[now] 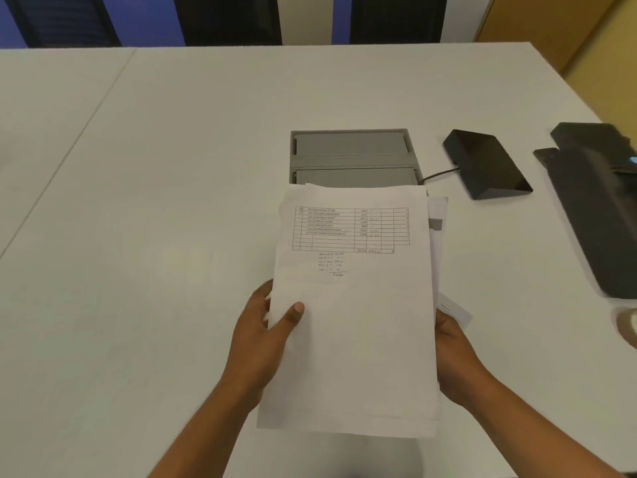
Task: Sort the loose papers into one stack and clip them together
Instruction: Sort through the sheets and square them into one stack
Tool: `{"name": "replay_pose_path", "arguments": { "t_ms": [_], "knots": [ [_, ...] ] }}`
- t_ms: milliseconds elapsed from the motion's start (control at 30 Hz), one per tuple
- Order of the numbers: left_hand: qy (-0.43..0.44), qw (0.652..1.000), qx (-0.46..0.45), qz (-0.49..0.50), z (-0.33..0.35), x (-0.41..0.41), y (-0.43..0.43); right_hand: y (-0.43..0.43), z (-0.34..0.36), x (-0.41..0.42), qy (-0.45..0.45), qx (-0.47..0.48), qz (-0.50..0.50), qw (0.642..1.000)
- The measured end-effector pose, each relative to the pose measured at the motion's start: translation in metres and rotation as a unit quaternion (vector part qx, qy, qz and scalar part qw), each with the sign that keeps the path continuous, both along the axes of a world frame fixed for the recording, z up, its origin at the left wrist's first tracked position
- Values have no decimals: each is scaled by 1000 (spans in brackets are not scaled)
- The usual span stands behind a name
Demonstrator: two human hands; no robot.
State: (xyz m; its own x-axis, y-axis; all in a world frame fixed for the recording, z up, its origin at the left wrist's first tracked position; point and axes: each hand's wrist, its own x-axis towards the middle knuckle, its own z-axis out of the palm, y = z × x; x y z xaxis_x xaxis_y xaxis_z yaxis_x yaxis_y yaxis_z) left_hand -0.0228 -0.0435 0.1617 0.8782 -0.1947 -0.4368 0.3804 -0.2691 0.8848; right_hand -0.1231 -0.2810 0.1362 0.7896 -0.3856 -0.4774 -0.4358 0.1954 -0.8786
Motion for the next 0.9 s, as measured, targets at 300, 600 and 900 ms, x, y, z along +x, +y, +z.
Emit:
{"name": "replay_pose_path", "arguments": {
  "t_ms": [300,600,900],
  "knots": [
    [158,981,-107,-22,-6,-7,-4,-4,0,0,-45,41,5,998],
    [85,993,-67,46,-9,-1,21,-3,-31,-4,51,-104,58,992],
    [52,991,-30,116,-18,2,84,-45,-118,-51,235,-465,306,797]
  ]
}}
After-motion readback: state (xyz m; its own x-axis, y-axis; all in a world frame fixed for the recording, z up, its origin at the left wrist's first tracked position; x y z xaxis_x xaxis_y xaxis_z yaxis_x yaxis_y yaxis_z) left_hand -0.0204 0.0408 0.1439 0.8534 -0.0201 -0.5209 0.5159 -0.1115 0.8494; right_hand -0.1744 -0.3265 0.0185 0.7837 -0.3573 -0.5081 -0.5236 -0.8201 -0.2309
